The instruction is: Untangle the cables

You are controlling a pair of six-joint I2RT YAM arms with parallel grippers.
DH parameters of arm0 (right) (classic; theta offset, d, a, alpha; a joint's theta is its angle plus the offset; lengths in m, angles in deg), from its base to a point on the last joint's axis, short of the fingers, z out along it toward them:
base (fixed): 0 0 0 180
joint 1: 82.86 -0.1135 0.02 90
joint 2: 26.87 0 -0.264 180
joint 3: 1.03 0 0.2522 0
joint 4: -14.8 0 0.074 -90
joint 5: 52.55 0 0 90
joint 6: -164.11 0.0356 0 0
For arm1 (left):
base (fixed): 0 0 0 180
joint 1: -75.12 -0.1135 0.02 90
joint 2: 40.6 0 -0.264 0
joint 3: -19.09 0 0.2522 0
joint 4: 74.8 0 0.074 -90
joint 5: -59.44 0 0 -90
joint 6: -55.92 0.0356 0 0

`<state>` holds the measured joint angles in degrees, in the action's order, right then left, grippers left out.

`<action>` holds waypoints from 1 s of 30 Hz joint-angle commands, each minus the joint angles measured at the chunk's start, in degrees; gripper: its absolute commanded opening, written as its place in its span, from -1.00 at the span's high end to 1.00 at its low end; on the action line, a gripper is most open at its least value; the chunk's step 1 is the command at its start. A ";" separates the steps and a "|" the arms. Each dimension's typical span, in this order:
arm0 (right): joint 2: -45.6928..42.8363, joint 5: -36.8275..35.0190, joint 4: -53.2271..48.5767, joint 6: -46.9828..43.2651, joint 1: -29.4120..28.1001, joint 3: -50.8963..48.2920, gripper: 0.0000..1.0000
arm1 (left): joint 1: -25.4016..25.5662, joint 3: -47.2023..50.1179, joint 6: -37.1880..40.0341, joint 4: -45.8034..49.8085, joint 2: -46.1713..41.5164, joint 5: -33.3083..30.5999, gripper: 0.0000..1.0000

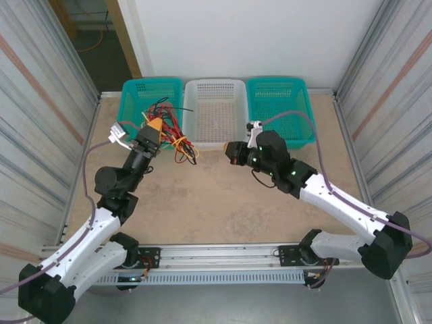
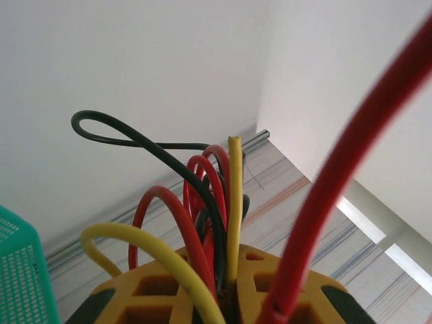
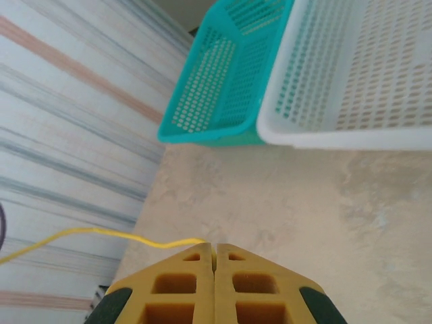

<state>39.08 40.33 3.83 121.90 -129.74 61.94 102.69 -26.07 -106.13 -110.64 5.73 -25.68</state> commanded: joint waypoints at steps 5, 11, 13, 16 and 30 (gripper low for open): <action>3.15 -6.75 13.43 1.64 -15.70 -2.14 1.00 | 0.46 -5.15 3.14 -3.48 0.73 -8.90 1.00; 5.15 -8.22 14.16 -0.63 -23.35 -0.43 1.00 | -0.24 -9.62 5.99 -6.47 6.96 -10.45 1.00; 4.06 -9.61 12.84 -3.19 -25.98 1.65 1.00 | -0.31 -10.64 7.82 -6.18 8.34 -9.84 1.00; 2.37 -12.99 7.56 -8.26 -29.59 6.49 1.00 | -0.33 -9.95 9.84 -4.45 8.74 -8.98 1.00; 1.17 -18.67 -15.68 -22.40 -22.21 33.98 1.00 | 3.01 5.25 9.23 2.87 1.71 -11.60 1.00</action>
<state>40.28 23.06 -6.86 103.23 -156.03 91.79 104.28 -22.44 -97.28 -107.65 9.71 -35.73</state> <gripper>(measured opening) 0.061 0.161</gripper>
